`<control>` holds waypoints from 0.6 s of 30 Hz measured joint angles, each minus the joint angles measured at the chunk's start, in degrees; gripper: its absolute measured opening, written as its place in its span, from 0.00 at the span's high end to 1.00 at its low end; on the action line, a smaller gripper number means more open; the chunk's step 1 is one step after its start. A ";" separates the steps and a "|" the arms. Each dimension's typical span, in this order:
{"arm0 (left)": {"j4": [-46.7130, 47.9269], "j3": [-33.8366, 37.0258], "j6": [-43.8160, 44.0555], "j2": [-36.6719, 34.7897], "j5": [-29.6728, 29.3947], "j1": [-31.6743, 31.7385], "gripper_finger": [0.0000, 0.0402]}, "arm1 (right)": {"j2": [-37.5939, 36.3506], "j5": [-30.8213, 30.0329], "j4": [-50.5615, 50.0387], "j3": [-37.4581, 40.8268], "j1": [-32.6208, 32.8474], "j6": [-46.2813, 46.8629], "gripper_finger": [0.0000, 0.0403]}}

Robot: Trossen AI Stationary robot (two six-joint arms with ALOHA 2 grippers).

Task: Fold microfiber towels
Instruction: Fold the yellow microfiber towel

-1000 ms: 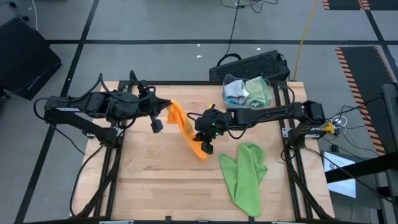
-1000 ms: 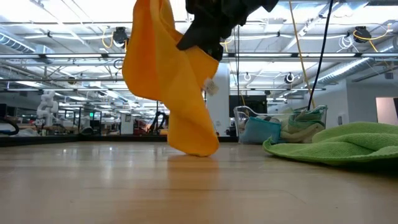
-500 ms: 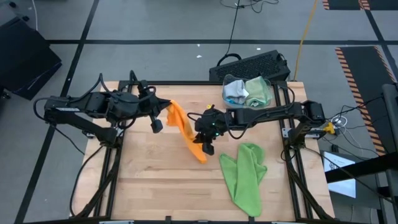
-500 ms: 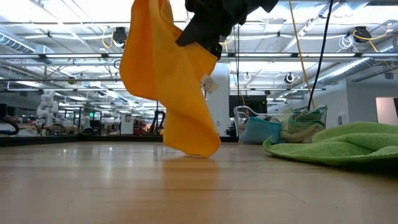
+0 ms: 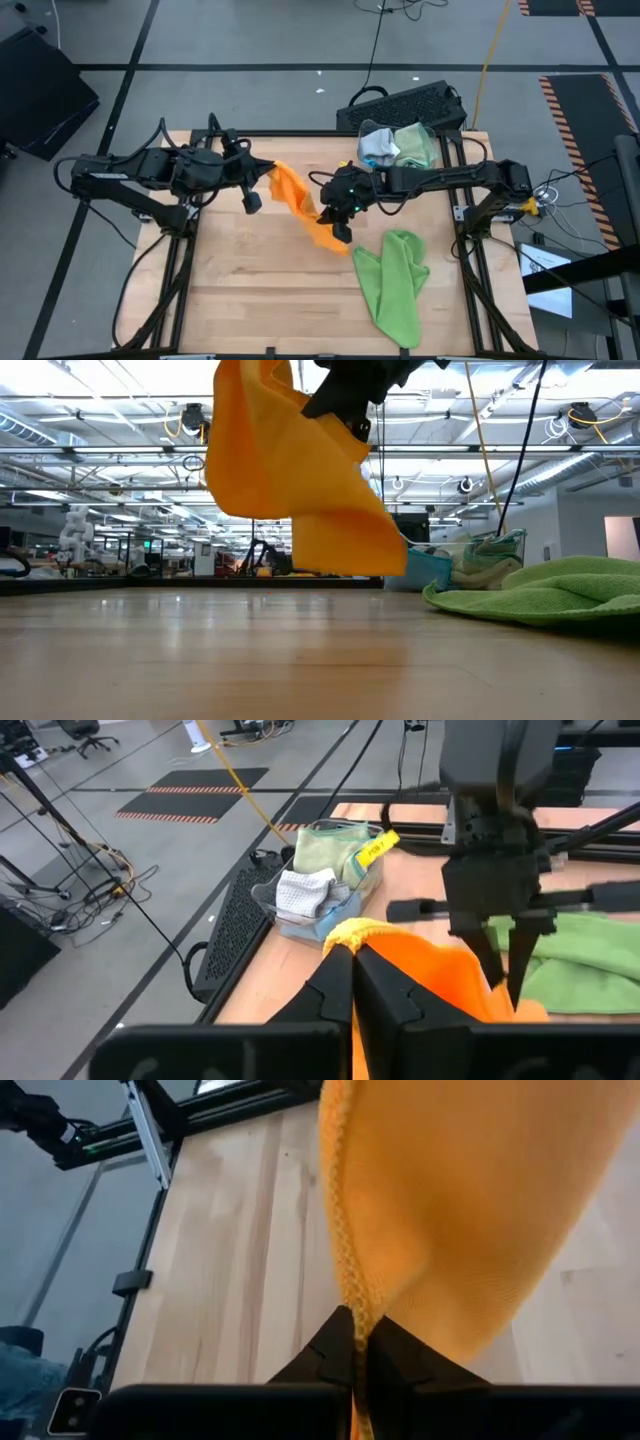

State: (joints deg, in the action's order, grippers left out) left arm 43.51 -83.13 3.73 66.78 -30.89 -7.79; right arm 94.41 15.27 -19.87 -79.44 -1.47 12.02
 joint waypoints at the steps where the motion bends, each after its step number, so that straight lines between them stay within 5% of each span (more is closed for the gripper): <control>1: 0.00 0.00 0.03 0.00 0.20 0.00 0.99 | -0.23 -0.01 -0.16 0.00 -0.02 -0.74 0.98; 18: 0.01 0.01 1.09 0.00 0.47 0.00 0.96 | -0.38 3.01 -0.14 -0.02 -0.79 -1.82 0.88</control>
State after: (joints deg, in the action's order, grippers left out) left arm 43.52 -83.12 4.82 66.78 -30.43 -7.79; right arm 94.04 18.28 -20.01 -79.46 -2.26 10.19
